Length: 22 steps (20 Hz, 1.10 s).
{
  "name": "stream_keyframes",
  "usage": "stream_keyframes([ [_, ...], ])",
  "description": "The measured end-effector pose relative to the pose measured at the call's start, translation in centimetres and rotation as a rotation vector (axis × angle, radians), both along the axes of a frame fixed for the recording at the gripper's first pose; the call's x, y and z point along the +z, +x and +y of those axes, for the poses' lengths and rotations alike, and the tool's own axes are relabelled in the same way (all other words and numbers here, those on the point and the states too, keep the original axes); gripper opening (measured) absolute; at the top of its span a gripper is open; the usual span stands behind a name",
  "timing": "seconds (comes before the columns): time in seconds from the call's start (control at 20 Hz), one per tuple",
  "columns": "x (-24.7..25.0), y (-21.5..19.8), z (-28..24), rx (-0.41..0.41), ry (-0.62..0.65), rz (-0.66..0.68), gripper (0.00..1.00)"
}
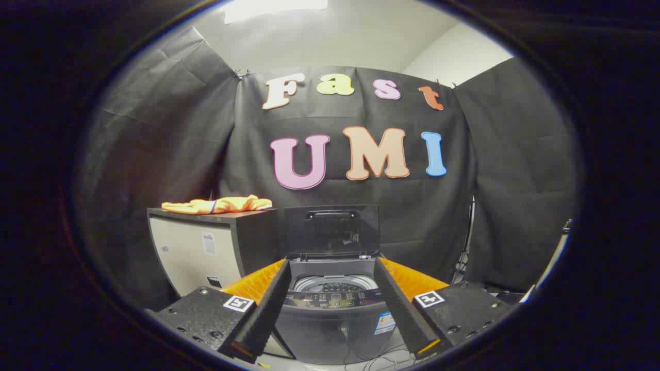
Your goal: Put the clothes into the washing machine and then close the washing machine lid.
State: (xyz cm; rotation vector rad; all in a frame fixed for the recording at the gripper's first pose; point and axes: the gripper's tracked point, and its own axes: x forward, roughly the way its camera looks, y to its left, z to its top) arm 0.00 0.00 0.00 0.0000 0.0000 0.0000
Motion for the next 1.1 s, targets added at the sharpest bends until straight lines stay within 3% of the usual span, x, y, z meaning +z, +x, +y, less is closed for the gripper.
stream_keyframes([
  [0.85,-0.5,0.1,-0.7,-0.028,0.064,-0.006,0.97],
  [1.1,-1.1,2.2,-1.1,-0.044,0.083,0.020,0.97],
])
